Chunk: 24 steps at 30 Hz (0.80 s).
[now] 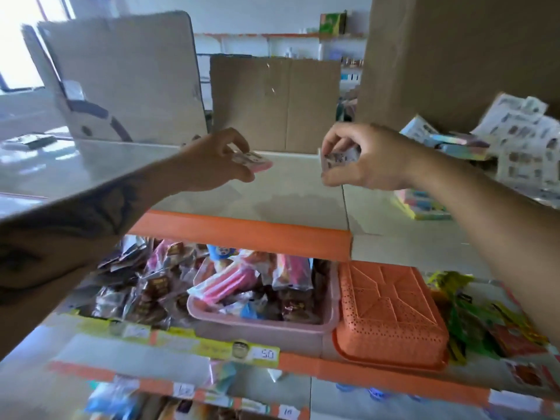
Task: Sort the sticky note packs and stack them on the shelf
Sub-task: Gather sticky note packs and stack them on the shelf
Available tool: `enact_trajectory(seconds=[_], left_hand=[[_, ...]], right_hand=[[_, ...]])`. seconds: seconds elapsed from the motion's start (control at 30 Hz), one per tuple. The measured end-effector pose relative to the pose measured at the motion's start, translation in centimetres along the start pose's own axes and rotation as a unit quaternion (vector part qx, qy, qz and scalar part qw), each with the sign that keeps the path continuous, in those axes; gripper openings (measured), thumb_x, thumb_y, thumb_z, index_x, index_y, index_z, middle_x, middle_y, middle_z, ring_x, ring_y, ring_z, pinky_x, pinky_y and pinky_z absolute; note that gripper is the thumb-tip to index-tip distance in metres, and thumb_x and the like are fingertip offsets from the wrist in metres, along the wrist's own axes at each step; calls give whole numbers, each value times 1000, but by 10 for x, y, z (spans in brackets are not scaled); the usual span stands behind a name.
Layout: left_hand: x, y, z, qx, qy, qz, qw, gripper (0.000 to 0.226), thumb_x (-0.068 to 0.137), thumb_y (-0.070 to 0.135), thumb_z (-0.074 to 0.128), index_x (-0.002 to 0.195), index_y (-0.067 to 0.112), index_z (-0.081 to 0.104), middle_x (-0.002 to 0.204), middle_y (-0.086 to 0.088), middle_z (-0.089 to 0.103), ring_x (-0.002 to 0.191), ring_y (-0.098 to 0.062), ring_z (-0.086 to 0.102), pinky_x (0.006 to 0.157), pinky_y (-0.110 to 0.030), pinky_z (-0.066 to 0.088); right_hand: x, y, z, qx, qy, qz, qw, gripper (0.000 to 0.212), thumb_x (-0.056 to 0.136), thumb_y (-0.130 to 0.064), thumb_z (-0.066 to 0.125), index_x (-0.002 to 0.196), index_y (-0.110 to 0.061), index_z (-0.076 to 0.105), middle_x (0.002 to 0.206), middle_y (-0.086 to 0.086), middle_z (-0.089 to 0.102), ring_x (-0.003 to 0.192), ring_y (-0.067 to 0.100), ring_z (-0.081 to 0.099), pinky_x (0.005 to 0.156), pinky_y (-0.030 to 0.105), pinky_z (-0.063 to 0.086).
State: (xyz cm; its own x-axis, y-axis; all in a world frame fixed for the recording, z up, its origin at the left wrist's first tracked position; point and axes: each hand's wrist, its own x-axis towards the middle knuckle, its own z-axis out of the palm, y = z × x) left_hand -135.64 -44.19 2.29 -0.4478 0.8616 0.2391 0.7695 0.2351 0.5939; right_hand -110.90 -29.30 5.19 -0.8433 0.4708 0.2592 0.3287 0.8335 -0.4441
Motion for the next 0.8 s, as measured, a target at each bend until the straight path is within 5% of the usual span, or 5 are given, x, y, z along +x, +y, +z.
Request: enact_trajectory(seconds=[0.2,0.33,0.53,0.8], left_hand=[[-14,-114,-65,36,-1,6,999,50,38,71,67,86,67,54,108,3,69,106,-31,60,93,-51,51],[-18,-178,-112,56,-20,-5,998,52,38,75,62,87,61,53,111,5,67,106,-29,58,96,-48,49],[-13,-244,-165,57,-39,-11,998,64,39,75,61,98,52,58,110,7,67,106,-29,57,95,-49,48],[-7,-295,-194,67,-46,-34,996,53,44,73,62,94,61,54,115,9,62,117,-27,50,101,-45,44]], right_hand=[[77,-80,67,50,-61,9,997,51,56,-67,76,94,-35,68,98,3,75,97,29,69,92,52,55],[122,-129,119,78,-79,2,994,54,55,-68,75,97,-33,69,103,14,74,101,40,66,92,58,53],[176,-177,173,61,-112,21,992,57,53,-75,71,97,-38,67,94,-8,75,91,22,69,81,39,53],[238,-218,211,-34,-130,-11,991,44,71,-65,79,100,-36,64,101,-11,69,89,14,66,84,35,53]])
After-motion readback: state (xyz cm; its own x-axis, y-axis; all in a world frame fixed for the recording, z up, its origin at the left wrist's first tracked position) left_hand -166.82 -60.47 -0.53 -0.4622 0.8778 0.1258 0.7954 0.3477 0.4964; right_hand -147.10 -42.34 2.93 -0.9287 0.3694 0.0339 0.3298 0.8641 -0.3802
